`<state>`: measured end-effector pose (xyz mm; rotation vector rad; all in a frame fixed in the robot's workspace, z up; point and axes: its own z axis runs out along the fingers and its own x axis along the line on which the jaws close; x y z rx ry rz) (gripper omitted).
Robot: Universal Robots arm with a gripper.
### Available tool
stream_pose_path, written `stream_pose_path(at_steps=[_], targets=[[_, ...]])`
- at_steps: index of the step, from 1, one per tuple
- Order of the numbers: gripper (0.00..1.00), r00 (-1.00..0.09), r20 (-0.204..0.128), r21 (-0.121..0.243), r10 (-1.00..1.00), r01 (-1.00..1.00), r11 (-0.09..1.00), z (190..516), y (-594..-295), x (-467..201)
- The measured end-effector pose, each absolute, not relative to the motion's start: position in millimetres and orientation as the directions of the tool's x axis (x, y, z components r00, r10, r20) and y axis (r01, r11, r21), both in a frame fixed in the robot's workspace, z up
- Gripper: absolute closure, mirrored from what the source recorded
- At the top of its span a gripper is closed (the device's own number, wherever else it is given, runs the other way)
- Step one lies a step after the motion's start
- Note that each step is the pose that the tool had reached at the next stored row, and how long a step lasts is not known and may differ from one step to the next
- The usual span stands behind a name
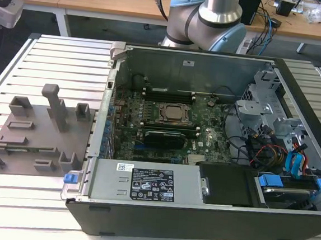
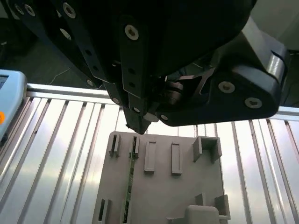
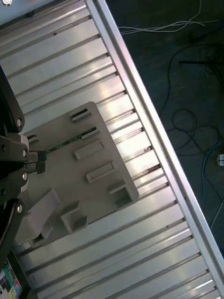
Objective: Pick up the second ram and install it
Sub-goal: 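Pick up the second ram and move it above second insertion slot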
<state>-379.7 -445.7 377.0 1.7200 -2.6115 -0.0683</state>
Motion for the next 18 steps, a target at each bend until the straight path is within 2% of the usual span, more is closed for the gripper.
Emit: stream_pose_path(at_steps=[4, 11, 18], targets=[[0.90, -0.252, -0.012, 0.044, -0.968, -0.967, 0.251, 377.0, -445.7, -379.7], [0.90, -0.096, -0.012, 0.044, -0.995, -0.994, 0.096, 377.0, -445.7, -379.7], [0.90, 0.008, -0.012, 0.044, -1.000, -0.999, -0.008, 377.0, -445.7, -379.7]])
